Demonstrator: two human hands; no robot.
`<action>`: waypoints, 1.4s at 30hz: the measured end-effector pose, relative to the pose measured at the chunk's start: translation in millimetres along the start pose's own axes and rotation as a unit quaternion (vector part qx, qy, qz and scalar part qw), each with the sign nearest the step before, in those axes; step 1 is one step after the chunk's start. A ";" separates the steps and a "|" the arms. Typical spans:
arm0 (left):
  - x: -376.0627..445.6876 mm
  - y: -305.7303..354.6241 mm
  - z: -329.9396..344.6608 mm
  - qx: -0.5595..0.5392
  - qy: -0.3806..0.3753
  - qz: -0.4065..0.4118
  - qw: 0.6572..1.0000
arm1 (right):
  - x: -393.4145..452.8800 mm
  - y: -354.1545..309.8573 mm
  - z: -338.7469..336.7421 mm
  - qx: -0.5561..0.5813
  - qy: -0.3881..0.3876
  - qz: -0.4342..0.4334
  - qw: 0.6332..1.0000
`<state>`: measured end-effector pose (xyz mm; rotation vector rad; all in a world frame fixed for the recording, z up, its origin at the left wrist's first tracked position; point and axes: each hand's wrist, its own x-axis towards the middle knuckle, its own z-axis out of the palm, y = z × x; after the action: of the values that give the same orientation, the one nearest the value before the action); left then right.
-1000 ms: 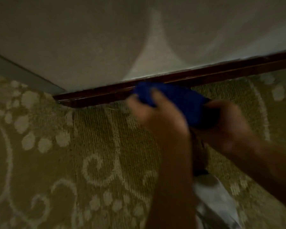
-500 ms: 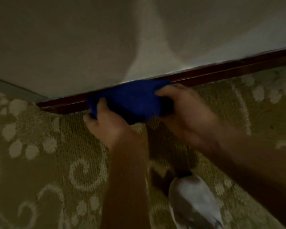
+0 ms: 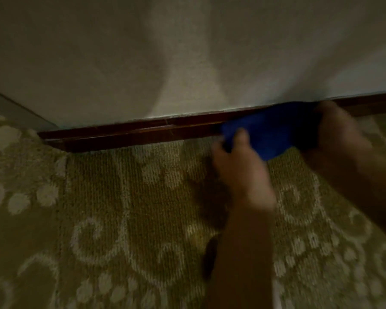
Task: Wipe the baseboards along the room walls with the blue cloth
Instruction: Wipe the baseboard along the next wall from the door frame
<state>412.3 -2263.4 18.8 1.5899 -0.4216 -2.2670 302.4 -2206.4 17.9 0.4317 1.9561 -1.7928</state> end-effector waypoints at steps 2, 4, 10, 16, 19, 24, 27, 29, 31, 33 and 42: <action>12.7 16.3 -28.0 -0.045 0.098 0.023 0.994 | -32.1 14.5 33.5 -0.033 -0.035 -0.008 0.999; 25.9 29.5 -53.2 -0.064 0.150 0.028 0.986 | -50.0 28.9 54.4 -0.016 -0.110 0.023 0.994; -1.6 17.4 -49.6 -0.027 -0.063 -0.028 0.997 | -27.3 8.9 14.8 -0.039 -0.051 -0.014 0.998; -18.5 31.1 -44.7 0.003 -0.054 0.014 0.998 | -29.8 5.8 -1.1 0.074 -0.126 0.057 0.988; -20.8 69.7 -116.7 -0.045 0.058 0.140 0.987 | -97.4 29.9 55.8 0.088 -0.241 0.216 0.942; -13.0 140.2 -203.2 -0.060 0.182 0.215 0.958 | -166.1 84.3 124.6 0.052 -0.336 0.336 0.878; 2.4 166.8 -191.3 -0.041 0.165 0.235 0.957 | -172.1 86.4 147.8 0.116 -0.301 0.347 0.881; 13.4 170.5 -165.5 -0.023 0.158 0.246 0.956 | -162.3 78.3 150.6 0.159 -0.271 0.345 0.885; 19.7 165.4 -140.5 -0.017 0.189 0.253 0.949 | -151.2 68.8 146.6 0.166 -0.241 0.334 0.896; 21.0 157.8 -126.8 -0.037 0.206 0.262 0.942 | -143.0 64.0 140.6 0.177 -0.240 0.324 0.898; 33.6 154.4 -144.2 -0.012 0.220 0.271 0.937 | -154.7 81.3 142.4 0.150 -0.247 0.336 0.896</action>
<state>553.7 -2423.6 8.8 1.6509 -0.6129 -1.4578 492.1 -2328.2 21.7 0.5901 1.0083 -1.5285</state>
